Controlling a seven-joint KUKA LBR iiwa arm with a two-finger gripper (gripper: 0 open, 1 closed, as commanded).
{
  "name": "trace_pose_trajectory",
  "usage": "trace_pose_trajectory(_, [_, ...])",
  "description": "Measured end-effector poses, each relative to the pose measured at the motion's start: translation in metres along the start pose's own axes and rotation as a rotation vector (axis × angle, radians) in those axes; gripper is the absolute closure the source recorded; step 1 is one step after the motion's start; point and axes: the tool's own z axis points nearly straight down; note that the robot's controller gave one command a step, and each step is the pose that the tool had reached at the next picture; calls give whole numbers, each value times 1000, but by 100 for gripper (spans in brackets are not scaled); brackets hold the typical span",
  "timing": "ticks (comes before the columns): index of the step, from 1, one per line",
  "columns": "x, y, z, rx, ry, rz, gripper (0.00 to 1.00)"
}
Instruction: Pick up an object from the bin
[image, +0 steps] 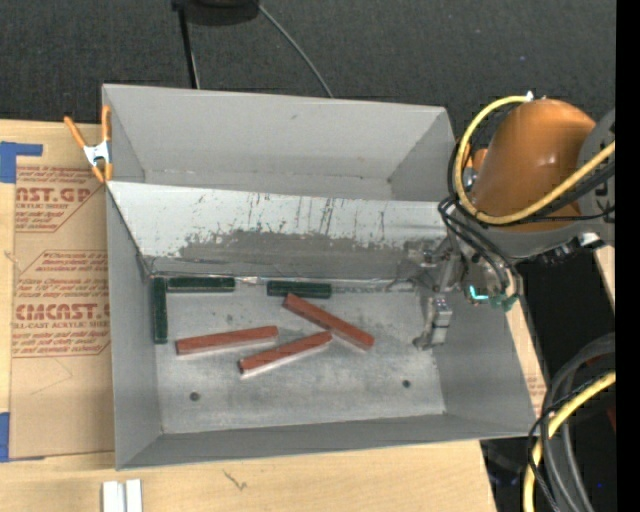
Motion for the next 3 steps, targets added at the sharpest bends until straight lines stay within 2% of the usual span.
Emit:
trace_pose_trajectory(1, [-2,0,-4,1,-8,-2,0])
trace_pose_trajectory(2, [-3,27,54,2,-13,-63,0])
trace_pose_trajectory(3, [-15,36,98,-1,-7,99,0])
